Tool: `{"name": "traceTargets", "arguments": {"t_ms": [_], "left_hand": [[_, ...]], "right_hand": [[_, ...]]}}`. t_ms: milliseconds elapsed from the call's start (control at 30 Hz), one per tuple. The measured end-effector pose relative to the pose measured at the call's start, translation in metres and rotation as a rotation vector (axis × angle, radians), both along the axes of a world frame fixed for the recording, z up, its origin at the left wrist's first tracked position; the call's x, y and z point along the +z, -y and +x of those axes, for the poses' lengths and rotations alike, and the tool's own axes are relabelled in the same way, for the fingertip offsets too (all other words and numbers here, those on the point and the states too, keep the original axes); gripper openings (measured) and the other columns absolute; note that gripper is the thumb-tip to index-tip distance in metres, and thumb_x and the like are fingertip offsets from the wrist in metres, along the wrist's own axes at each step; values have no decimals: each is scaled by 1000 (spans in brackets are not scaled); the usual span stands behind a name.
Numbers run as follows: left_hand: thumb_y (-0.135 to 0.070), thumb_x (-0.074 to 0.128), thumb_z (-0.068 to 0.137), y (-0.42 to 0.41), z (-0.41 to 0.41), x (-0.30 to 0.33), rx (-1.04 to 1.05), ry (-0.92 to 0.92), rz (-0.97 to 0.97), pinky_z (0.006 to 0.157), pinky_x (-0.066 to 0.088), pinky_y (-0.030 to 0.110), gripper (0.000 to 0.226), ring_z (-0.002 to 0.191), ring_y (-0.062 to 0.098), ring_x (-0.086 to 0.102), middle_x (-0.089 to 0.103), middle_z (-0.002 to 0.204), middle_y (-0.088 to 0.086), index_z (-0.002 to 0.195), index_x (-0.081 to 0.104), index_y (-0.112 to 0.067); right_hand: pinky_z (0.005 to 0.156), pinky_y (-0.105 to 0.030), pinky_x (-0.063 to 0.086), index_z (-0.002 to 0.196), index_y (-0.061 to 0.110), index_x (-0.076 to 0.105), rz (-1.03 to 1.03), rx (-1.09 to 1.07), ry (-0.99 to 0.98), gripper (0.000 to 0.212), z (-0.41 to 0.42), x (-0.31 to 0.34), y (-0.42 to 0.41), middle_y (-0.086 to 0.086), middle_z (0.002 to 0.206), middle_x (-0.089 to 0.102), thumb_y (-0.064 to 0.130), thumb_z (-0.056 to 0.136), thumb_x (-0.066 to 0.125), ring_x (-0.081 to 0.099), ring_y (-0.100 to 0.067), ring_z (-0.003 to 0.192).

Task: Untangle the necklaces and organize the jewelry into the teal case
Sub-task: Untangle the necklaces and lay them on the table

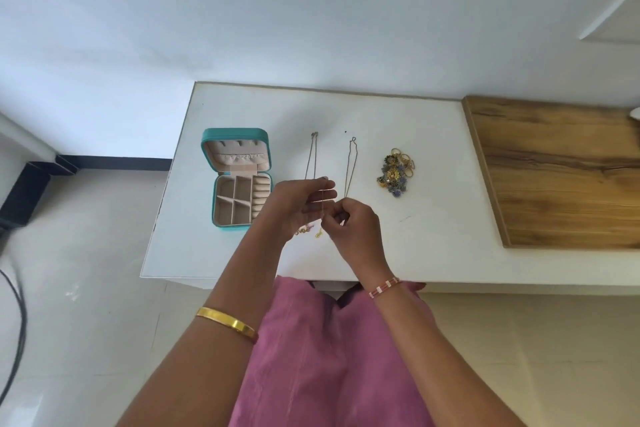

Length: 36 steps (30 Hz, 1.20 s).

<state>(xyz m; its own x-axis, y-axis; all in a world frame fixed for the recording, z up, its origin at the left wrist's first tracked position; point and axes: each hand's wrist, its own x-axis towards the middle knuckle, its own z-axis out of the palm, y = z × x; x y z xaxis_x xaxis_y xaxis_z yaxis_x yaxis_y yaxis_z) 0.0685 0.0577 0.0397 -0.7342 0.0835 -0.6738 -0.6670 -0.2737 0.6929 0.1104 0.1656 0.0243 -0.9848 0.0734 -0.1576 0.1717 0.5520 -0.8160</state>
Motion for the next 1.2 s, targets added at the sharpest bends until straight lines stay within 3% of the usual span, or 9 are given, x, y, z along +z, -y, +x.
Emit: {"name": "traceTargets", "arguments": {"t_ms": [167, 300, 433, 633, 733, 833, 1000, 1100, 1200], "left_hand": [[-11, 53, 91, 4, 11, 35, 48, -94, 110, 75, 56, 31, 13, 78, 24, 67, 69, 80, 10, 86, 64, -4], [-12, 49, 93, 5, 22, 61, 40, -210, 99, 74, 56, 31, 18, 70, 20, 69, 69, 77, 6, 87, 64, -7], [-13, 48, 94, 7, 38, 86, -64, -295, 57, 66, 57, 26, 20, 61, 16, 68, 69, 67, 2, 84, 65, -9], [-12, 46, 95, 12, 66, 111, -235, -388, 11, 60, 56, 23, 21, 56, 15, 64, 65, 66, 3, 85, 65, -9], [-12, 46, 95, 14, 78, 119, -275, -431, -3, 56, 54, 22, 21, 54, 14, 61, 62, 64, 3, 85, 64, -8], [-12, 45, 95, 17, 87, 125, -283, -455, -12, 55, 52, 21, 22, 53, 13, 58, 61, 63, 1, 86, 65, -8], [-13, 48, 94, 22, 100, 133, -240, -461, -49, 52, 46, 20, 23, 49, 11, 49, 56, 61, 1, 81, 66, -11], [-12, 50, 92, 24, 105, 134, -153, -457, -154, 49, 37, 21, 22, 42, 9, 40, 51, 56, -1, 78, 67, -11], [-11, 51, 91, 27, 110, 134, -81, -455, -227, 48, 32, 21, 21, 40, 8, 36, 48, 57, 0, 77, 67, -11]], "right_hand": [[52, -10, 36, 67, 14, 58, -46, -4, -16, 11, 16, 19, -4, 3, 59, 57, 10, 77, 61, 53, -10, 57], [56, -15, 39, 63, 19, 55, -92, 73, -12, 20, 23, 38, -10, 7, 61, 54, 7, 78, 62, 53, -8, 58], [53, -5, 39, 86, 13, 58, -171, 46, -46, 9, 21, 62, -24, 5, 74, 55, 8, 81, 63, 50, -3, 61], [75, -14, 42, 124, 17, 53, -130, 266, -5, 40, 12, 106, -33, -2, 116, 54, 6, 87, 59, 49, -13, 98], [85, -15, 44, 97, 16, 65, -165, 376, 63, 13, 15, 116, -26, 1, 99, 60, 9, 88, 58, 51, -12, 96], [88, -32, 43, 66, 25, 58, -218, 383, 89, 27, 23, 116, -23, 6, 71, 56, 9, 87, 56, 52, -12, 77], [83, -30, 47, 78, 16, 59, -655, 386, 188, 17, 36, 116, -29, 5, 75, 67, 14, 93, 51, 63, -15, 85], [81, -36, 53, 72, 9, 55, -949, 240, 231, 27, 37, 121, -36, -4, 61, 62, 16, 96, 45, 64, -22, 68], [79, -39, 53, 62, 11, 47, -1034, 159, 221, 37, 40, 125, -44, -1, 45, 45, 24, 96, 45, 51, -16, 48]]}}
